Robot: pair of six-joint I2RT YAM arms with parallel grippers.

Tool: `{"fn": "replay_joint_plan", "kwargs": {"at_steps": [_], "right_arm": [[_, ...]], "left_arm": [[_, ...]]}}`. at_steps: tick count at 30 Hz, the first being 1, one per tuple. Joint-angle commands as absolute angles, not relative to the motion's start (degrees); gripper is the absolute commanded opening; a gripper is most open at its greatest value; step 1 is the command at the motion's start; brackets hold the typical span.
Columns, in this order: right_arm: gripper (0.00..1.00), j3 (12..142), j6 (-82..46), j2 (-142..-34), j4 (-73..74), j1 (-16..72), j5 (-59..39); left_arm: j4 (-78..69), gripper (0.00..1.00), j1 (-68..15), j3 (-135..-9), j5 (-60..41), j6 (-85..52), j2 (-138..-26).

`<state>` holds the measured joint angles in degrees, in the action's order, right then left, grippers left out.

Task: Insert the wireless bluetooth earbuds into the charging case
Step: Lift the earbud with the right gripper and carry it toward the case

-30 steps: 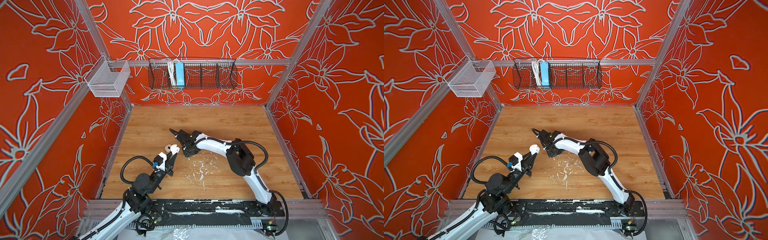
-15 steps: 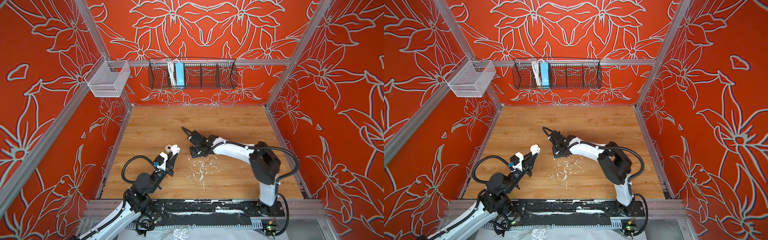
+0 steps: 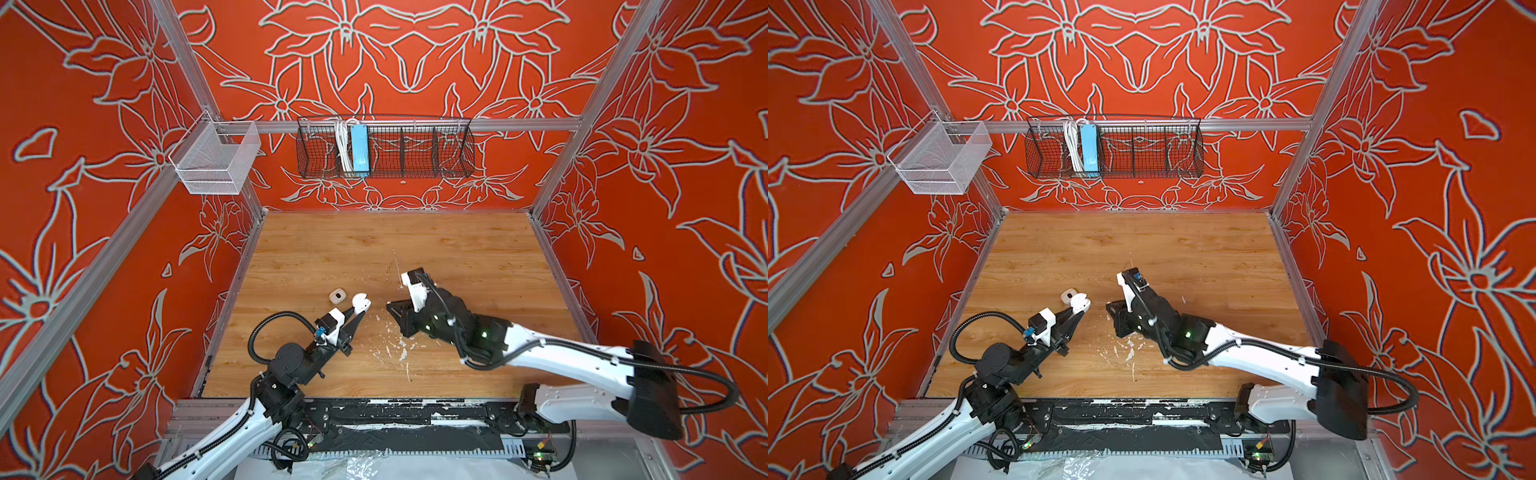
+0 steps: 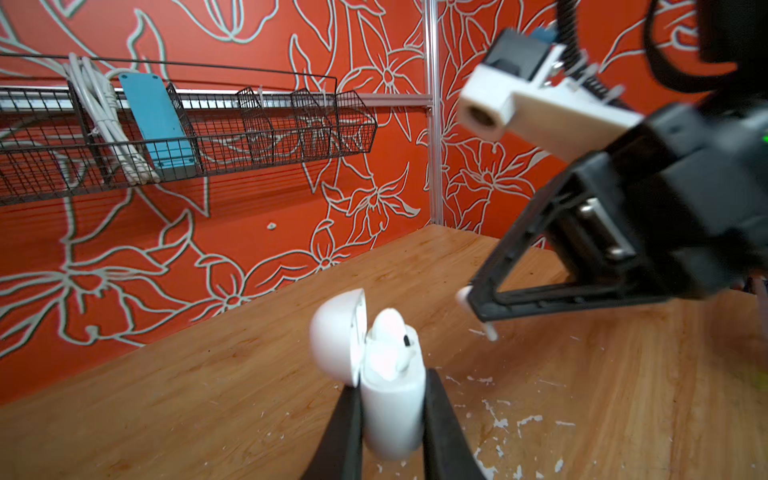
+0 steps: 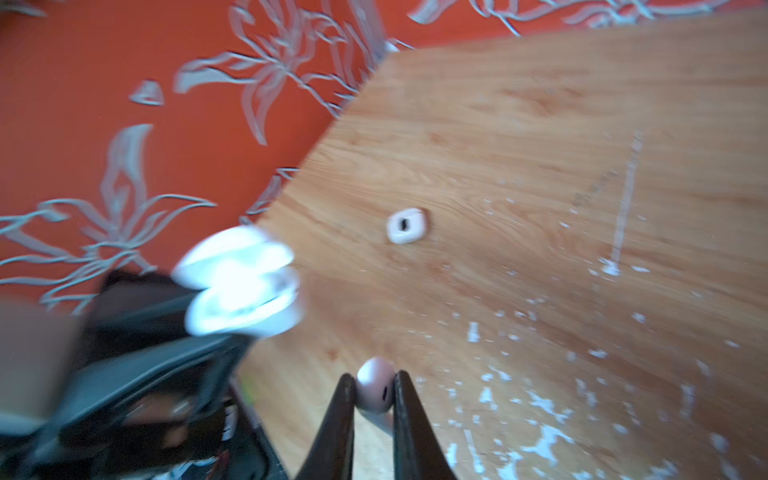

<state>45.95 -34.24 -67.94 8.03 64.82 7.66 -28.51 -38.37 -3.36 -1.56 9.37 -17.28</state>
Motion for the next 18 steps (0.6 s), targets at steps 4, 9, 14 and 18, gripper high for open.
{"fn": "replay_joint_plan", "kwargs": {"at_steps": [4, 9, 14, 18], "right_arm": [[0.08, 39.3, -31.8, -64.6, 33.0, 71.1, 12.0], [0.06, 40.1, -26.4, -69.5, 43.4, 76.6, 10.4], [0.06, 39.5, -23.8, -69.9, 48.2, 77.2, 10.6], [0.06, 38.2, -22.5, -69.1, 52.2, 77.3, 8.8]], "left_arm": [[-35.7, 0.00, -38.6, 0.4, -6.5, 10.9, -13.0], [-35.8, 0.00, -38.6, 1.9, -7.1, 11.3, -9.0], [-36.4, 0.00, -38.7, 2.9, -11.8, 12.7, -5.8], [-36.1, 0.00, -38.7, 3.0, -12.3, 12.8, -5.0]]}}
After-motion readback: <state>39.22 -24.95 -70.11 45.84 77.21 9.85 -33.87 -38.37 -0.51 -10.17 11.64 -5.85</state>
